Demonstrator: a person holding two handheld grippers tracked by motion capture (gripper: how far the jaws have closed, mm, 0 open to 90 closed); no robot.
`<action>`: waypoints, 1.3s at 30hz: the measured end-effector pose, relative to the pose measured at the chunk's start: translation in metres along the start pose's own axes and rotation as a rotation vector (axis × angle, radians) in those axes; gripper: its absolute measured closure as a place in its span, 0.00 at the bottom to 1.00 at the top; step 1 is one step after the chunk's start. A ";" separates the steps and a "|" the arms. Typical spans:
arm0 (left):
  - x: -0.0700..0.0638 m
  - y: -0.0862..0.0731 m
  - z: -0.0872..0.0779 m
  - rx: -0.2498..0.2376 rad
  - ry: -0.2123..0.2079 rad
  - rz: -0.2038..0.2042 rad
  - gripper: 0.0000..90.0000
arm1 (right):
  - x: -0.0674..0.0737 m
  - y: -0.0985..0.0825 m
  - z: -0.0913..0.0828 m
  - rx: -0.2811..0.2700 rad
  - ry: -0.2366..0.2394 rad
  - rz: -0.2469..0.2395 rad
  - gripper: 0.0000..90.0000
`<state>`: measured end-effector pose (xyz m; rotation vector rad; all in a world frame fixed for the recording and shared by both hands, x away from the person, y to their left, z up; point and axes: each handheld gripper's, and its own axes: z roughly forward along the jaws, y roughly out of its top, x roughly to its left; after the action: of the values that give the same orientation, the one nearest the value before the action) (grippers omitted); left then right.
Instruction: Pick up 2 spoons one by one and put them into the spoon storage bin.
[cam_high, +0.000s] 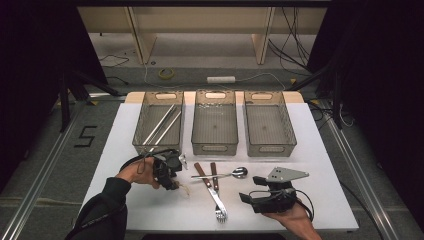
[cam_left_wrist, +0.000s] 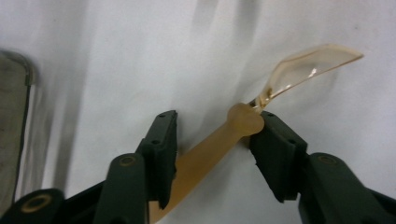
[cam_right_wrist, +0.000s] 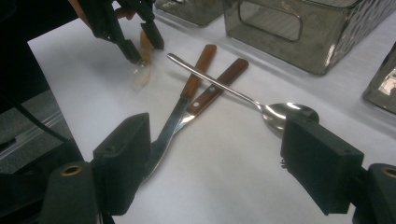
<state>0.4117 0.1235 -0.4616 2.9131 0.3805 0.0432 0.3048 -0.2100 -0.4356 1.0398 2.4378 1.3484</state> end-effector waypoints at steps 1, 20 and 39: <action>0.000 0.000 0.000 0.003 -0.003 0.008 0.62 | 0.000 0.000 0.000 0.003 0.000 0.000 0.28; 0.000 -0.008 -0.006 -0.017 -0.019 -0.072 0.84 | 0.002 0.001 0.000 0.004 0.000 -0.006 0.29; 0.017 -0.018 -0.044 -0.280 -0.001 -0.388 0.84 | 0.002 0.001 0.001 0.000 -0.003 -0.009 0.28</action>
<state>0.4213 0.1541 -0.4218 2.5185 0.8562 0.0332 0.3044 -0.2075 -0.4346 1.0284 2.4368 1.3431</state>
